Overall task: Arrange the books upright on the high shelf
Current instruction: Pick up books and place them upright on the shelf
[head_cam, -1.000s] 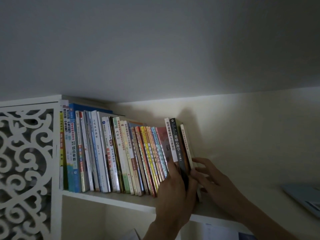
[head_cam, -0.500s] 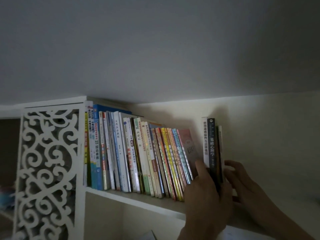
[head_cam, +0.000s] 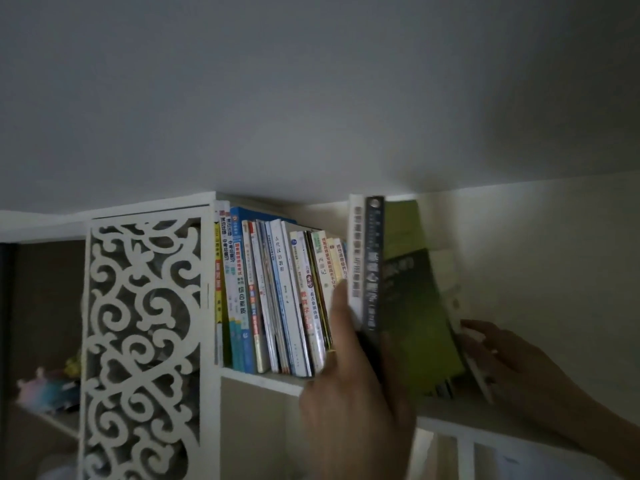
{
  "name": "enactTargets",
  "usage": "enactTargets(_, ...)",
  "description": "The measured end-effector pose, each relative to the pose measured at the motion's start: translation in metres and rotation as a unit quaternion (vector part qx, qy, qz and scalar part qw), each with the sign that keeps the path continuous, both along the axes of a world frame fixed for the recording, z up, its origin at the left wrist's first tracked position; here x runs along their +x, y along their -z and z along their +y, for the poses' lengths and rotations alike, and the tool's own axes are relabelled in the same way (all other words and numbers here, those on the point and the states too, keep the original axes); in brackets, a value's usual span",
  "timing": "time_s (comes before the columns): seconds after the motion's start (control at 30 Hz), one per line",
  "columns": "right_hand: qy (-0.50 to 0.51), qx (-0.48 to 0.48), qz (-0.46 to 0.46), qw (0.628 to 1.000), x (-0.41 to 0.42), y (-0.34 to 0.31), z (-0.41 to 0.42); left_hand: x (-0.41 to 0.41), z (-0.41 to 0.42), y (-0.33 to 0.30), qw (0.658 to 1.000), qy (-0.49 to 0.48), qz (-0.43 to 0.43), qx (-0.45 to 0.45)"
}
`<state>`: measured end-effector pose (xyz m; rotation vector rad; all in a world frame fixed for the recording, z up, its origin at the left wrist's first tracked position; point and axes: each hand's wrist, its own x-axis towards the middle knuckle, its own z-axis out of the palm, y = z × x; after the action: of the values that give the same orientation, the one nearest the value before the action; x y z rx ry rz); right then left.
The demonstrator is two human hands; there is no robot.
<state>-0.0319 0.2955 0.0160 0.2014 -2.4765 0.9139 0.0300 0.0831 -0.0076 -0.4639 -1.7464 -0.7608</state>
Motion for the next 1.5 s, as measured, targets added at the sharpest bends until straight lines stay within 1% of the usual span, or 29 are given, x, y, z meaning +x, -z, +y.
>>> enactTargets(0.03, 0.019, 0.021, -0.02, 0.999, -0.003, -0.003, -0.015, 0.008, -0.01, -0.006, 0.997, -0.043, 0.039, 0.055)
enactTargets(0.07, 0.028, 0.025, -0.019, 0.999, -0.01, -0.004, -0.028, 0.014, -0.032, -0.011, 0.996, -0.055, 0.033, 0.059)
enactTargets(0.1, 0.032, 0.02, -0.018, 0.999, -0.008, -0.008, -0.044, 0.017, -0.046, -0.012, 0.997, -0.062, 0.005, 0.039)
enactTargets(0.13, 0.045, 0.008, 0.015, 0.999, -0.007, -0.009, -0.06, 0.018, -0.055, -0.013, 0.998, -0.05, -0.006, 0.038)
enactTargets(0.2, 0.098, -0.003, 0.118, 0.988, -0.006, -0.01, -0.09, 0.022, -0.076, -0.014, 0.994, -0.089, 0.001, 0.069)
enactTargets(0.23, 0.113, 0.002, 0.148, 0.982, -0.004, -0.011, -0.106, 0.022, -0.091, -0.01, 0.992, -0.099, -0.001, 0.075)
enactTargets(0.27, 0.121, 0.006, 0.165, 0.979, -0.006, -0.011, -0.12, 0.027, -0.101, -0.01, 0.992, -0.098, -0.022, 0.082)
enactTargets(0.3, 0.133, 0.011, 0.158, 0.978, -0.009, -0.012, -0.133, 0.033, -0.107, -0.012, 0.99, -0.09, -0.044, 0.097)
enactTargets(0.4, 0.19, 0.032, 0.175, 0.966, -0.026, -0.015, -0.151, 0.035, -0.123, -0.003, 0.991, -0.07, -0.041, 0.102)
enactTargets(0.5, 0.218, 0.059, 0.204, 0.953, -0.035, -0.011, -0.145, 0.035, -0.137, 0.002, 0.993, -0.056, -0.031, 0.104)
enactTargets(0.6, 0.222, 0.064, 0.236, 0.944, -0.042, -0.004, -0.139, 0.036, -0.144, 0.004, 0.993, -0.055, -0.042, 0.096)
enactTargets(0.63, 0.225, 0.065, 0.246, 0.941, -0.043, -0.003, -0.138, 0.034, -0.145, 0.005, 0.994, -0.053, -0.034, 0.094)
enactTargets(0.73, 0.239, 0.048, 0.27, 0.931, -0.045, -0.001, -0.142, 0.032, -0.145, 0.007, 0.995, -0.045, -0.024, 0.089)
enactTargets(0.87, 0.267, 0.024, 0.255, 0.929, -0.05, -0.002, -0.149, 0.027, -0.137, 0.005, 0.996, -0.027, -0.036, 0.082)
enactTargets(0.97, 0.248, 0.001, 0.263, 0.932, -0.049, -0.005, -0.143, 0.019, -0.126, 0.002, 0.996, -0.032, -0.021, 0.081)
enactTargets(1.03, 0.246, -0.023, 0.283, 0.927, -0.044, -0.005, -0.13, 0.012, -0.116, 0.002, 0.995, -0.029, -0.005, 0.094)
enactTargets(1.13, 0.264, -0.038, 0.301, 0.916, -0.034, -0.005, -0.101, 0.004, -0.099, -0.003, 0.993, -0.01, -0.032, 0.111)
enactTargets(1.3, 0.255, -0.07, 0.304, 0.915, -0.024, -0.009, -0.059, -0.016, -0.076, -0.02, 0.992, 0.023, -0.075, 0.096)
enactTargets(1.37, 0.251, -0.068, 0.305, 0.916, -0.024, -0.01, -0.054, -0.029, -0.061, -0.029, 0.993, 0.015, -0.082, 0.082)
enactTargets(1.43, 0.25, -0.065, 0.305, 0.917, -0.024, -0.011, -0.054, -0.044, -0.042, -0.038, 0.995, -0.017, -0.081, 0.061)
enactTargets(1.5, 0.254, -0.062, 0.306, 0.915, -0.025, -0.011, -0.056, -0.061, -0.026, -0.045, 0.993, -0.049, -0.083, 0.062)
